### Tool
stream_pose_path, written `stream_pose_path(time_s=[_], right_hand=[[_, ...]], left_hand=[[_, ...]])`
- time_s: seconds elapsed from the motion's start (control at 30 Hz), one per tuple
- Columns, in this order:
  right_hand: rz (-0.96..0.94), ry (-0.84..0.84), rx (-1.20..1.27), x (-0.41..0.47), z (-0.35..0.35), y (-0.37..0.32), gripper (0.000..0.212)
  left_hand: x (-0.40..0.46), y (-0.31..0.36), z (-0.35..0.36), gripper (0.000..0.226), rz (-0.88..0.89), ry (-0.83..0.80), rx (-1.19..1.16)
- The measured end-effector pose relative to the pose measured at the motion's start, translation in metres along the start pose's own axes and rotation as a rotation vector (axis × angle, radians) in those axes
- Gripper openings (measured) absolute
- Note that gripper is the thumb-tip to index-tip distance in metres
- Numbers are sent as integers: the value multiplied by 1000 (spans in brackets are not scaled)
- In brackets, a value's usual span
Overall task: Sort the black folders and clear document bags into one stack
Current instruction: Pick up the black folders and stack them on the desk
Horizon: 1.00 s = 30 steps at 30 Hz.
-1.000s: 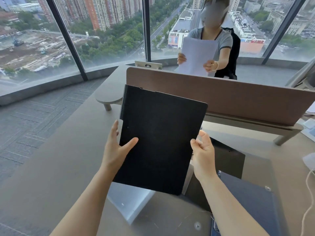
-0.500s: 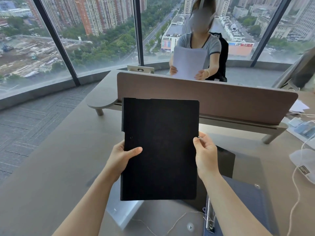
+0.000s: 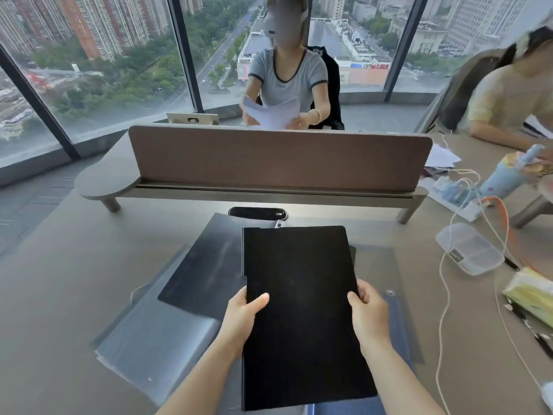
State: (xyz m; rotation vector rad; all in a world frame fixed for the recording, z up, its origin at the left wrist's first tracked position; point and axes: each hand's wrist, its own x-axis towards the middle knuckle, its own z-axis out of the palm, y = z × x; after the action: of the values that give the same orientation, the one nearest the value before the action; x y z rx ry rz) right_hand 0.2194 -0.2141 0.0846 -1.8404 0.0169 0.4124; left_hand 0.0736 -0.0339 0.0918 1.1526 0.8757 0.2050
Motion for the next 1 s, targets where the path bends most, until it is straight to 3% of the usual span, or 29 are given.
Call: stream_pose_path(time_s=[0.4,0.73,1.0], right_hand=[[245,105,-137,16,-93,101,28],[300,77,-361,18,-114,123,18],[306,162,-601,23,-110,125,35]], left_hand=[[9,-86,83,42,-59,-7,376],[18,-120,108,46,-53,31,808],[21,-126,117,46,-34,114,875]])
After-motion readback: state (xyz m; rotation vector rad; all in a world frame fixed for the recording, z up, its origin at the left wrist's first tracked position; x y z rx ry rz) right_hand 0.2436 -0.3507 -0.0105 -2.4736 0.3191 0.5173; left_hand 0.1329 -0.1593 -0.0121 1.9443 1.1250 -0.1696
